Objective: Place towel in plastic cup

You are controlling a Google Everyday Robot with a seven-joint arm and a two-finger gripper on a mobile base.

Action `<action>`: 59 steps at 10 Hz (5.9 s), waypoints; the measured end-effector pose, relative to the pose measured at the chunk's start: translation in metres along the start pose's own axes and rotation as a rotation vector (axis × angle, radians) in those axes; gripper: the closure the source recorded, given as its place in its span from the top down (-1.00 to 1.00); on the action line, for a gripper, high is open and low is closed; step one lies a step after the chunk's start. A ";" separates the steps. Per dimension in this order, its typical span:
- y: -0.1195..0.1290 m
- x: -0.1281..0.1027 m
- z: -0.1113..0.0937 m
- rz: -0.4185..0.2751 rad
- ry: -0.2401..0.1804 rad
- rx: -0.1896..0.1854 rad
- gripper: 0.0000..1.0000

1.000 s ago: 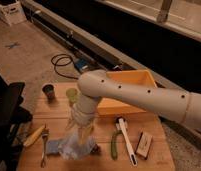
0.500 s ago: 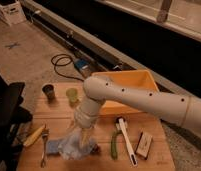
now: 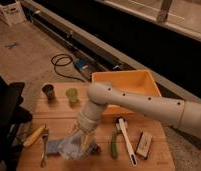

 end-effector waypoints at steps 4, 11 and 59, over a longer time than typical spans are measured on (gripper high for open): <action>-0.001 0.008 0.024 0.005 -0.085 -0.014 0.18; 0.000 -0.004 0.005 -0.011 -0.044 0.035 -1.00; -0.308 0.149 -0.086 -0.230 0.115 0.241 -0.23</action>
